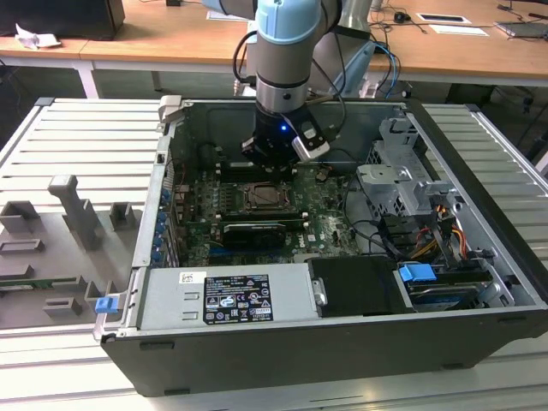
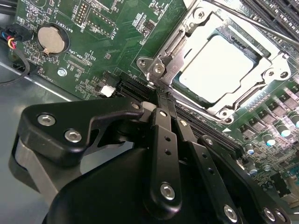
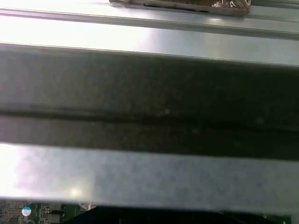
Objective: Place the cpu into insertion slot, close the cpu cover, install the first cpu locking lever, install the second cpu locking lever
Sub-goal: 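Install the first cpu locking lever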
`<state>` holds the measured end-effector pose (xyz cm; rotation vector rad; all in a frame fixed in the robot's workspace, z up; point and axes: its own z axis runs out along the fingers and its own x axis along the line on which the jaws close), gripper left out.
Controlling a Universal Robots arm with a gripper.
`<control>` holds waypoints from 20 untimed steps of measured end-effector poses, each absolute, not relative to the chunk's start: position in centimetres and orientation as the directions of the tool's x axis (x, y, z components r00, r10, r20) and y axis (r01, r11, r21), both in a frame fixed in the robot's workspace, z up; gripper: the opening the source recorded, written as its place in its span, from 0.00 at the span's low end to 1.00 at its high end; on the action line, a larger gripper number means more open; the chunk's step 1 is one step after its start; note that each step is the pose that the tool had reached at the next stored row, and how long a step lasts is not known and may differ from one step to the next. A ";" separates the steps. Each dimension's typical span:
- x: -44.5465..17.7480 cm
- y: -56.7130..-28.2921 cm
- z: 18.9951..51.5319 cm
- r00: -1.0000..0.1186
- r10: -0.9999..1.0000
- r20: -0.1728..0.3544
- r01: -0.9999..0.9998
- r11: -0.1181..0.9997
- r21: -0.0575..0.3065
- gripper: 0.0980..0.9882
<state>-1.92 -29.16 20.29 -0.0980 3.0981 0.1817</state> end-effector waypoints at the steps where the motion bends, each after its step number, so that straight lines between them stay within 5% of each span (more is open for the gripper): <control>1: -1.9 -29.2 20.3 -0.997 -0.061 -0.040 -0.065 0.991 0.115 0.01; 20: -1.9 -29.2 20.4 -0.997 -0.062 -0.038 -0.065 0.995 0.082 0.01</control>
